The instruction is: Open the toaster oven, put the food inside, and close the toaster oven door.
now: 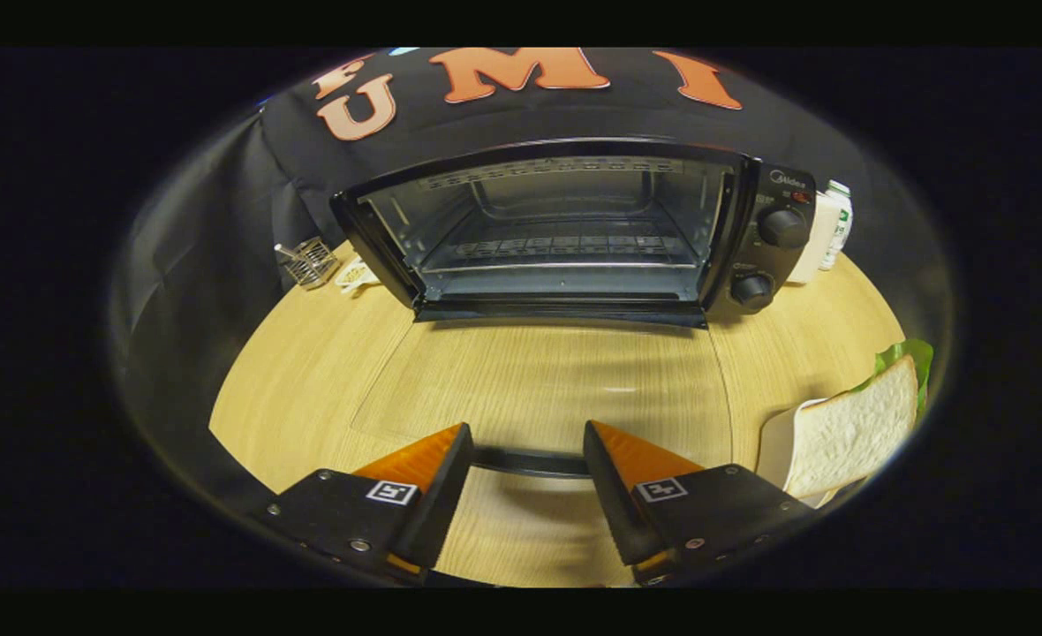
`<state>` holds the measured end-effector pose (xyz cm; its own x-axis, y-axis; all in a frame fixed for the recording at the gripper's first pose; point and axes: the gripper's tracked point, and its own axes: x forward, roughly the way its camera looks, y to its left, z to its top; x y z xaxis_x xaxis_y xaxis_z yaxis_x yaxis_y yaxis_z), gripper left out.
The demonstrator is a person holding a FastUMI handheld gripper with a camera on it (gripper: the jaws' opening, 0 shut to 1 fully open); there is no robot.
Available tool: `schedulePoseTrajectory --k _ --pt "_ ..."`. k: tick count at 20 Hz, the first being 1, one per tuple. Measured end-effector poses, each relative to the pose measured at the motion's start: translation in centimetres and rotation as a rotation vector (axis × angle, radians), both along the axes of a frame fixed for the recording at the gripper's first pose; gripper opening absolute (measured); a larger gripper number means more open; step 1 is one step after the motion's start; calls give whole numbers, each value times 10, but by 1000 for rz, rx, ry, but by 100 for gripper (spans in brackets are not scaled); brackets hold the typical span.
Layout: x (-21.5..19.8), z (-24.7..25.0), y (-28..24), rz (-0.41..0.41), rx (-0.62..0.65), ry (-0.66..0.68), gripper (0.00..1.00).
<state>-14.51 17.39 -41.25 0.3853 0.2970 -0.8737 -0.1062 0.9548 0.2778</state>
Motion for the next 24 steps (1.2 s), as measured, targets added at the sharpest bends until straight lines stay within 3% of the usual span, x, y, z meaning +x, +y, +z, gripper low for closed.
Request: schedulePoseTrajectory --k 2,8,16,19,24 --pt "-4 14 -15 -20 16 -6 78" --pt "-5 65 -92 -81 -10 -82 99" --pt "-2 104 -210 -224 -100 -124 98" --pt "-3 91 -245 -215 -174 -117 97" --pt "-11 44 -255 -139 -155 36 90"
